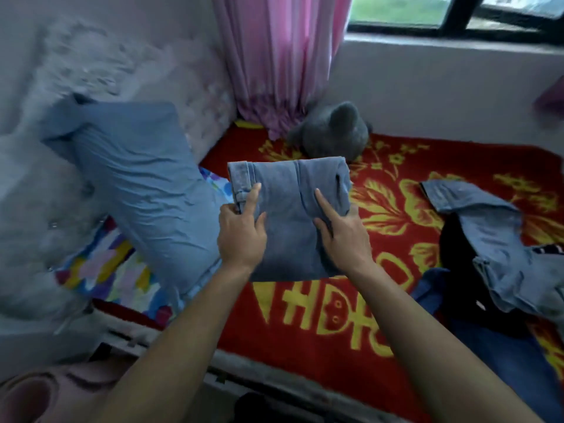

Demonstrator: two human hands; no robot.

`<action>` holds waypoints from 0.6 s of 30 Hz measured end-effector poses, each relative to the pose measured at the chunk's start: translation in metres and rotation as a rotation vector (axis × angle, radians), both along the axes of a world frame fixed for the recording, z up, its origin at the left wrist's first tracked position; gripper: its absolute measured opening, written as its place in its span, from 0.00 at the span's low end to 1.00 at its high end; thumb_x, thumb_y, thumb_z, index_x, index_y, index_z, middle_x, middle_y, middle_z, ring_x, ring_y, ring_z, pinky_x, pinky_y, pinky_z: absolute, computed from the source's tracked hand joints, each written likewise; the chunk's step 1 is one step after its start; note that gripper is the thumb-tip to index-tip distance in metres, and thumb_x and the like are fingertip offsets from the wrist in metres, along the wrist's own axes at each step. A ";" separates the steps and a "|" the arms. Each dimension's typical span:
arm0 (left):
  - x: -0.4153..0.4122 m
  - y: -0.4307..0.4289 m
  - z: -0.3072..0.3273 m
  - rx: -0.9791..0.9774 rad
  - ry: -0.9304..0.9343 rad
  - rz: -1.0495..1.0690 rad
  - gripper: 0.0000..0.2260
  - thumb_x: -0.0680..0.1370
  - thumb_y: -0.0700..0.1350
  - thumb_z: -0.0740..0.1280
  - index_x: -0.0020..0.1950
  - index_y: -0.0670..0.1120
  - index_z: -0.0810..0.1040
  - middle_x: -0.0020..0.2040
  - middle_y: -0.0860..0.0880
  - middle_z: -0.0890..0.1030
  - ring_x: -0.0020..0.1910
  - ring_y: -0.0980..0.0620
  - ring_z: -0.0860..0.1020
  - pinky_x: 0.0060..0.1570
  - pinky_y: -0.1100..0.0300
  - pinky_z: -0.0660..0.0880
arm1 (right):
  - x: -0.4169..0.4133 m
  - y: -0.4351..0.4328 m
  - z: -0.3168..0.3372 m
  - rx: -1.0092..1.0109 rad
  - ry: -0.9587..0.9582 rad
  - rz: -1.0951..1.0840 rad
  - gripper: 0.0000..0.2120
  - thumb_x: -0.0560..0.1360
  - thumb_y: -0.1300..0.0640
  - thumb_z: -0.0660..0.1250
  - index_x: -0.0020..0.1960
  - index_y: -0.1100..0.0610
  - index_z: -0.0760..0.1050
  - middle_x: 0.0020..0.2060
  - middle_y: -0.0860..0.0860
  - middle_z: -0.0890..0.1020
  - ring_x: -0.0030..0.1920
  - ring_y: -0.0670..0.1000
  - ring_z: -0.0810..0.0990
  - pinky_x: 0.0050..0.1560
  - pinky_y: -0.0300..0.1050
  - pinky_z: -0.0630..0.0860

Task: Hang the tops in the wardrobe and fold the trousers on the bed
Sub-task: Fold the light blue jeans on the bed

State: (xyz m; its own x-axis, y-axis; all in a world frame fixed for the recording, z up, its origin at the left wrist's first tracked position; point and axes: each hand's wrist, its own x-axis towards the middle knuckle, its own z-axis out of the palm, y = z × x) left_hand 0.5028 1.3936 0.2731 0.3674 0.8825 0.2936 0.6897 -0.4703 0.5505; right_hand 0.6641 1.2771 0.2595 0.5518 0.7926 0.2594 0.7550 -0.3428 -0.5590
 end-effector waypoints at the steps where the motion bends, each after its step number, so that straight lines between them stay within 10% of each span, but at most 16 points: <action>1: -0.006 -0.013 0.011 0.029 -0.001 0.035 0.27 0.79 0.52 0.66 0.77 0.62 0.62 0.54 0.40 0.70 0.51 0.39 0.73 0.48 0.46 0.74 | -0.002 -0.007 0.008 0.044 -0.022 0.035 0.27 0.82 0.48 0.61 0.78 0.35 0.56 0.66 0.58 0.67 0.60 0.60 0.74 0.53 0.54 0.78; 18: -0.239 -0.237 0.137 0.279 0.003 0.610 0.24 0.80 0.53 0.64 0.75 0.61 0.64 0.57 0.39 0.70 0.53 0.37 0.73 0.52 0.45 0.75 | -0.211 -0.105 0.110 0.391 0.024 0.625 0.25 0.81 0.51 0.64 0.76 0.40 0.65 0.61 0.61 0.70 0.58 0.63 0.74 0.54 0.55 0.76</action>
